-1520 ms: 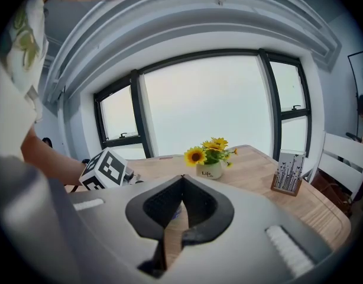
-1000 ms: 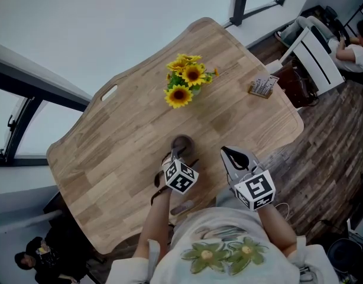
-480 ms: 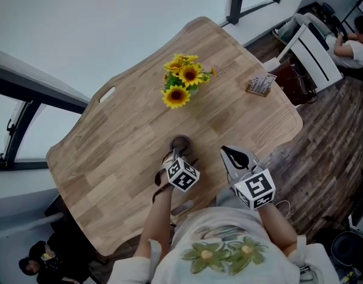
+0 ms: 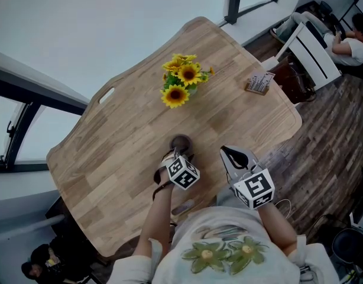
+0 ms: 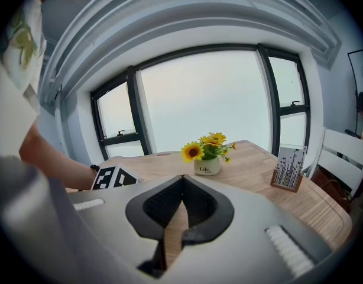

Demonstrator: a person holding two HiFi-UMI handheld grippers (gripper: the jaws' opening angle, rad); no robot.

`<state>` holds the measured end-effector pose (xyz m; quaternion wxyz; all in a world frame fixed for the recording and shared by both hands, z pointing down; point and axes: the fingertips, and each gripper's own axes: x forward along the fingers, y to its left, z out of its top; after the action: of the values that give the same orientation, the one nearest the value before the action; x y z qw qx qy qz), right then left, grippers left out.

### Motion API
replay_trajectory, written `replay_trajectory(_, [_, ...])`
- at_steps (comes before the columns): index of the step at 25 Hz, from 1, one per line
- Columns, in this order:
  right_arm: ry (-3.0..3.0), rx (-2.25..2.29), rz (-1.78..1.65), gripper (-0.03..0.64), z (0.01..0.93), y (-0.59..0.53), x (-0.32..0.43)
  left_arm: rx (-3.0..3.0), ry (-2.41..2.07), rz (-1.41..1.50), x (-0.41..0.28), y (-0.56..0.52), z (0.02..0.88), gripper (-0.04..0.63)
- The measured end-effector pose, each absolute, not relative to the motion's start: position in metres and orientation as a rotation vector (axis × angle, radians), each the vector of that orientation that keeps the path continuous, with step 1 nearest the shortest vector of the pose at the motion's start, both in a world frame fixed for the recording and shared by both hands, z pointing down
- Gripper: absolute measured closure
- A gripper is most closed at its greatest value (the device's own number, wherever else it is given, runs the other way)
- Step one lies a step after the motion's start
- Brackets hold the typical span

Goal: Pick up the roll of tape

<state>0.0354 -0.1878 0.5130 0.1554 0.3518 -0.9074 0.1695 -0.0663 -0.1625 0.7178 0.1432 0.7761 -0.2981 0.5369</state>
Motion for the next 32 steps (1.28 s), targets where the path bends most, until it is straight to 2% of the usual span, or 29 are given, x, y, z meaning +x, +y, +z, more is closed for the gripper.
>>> replay_trajectory(3, [-2.594,1.016,0.488,0.618,0.513,-0.187,0.036,2.245,-0.862,1.563,-0.07,-0.164,0.717,0.5])
replay_trajectory(9, [-2.588,1.027,0.491,0.618,0.513,-0.182,0.038,2.247,-0.86,1.542,-0.071,-0.164,0.715,0.525])
replay_trajectory(32, [-2.594,1.053,0.439,0.618,0.5,-0.159,0.04,2.267,-0.971,1.367,-0.078,-0.162,0.681,0.531])
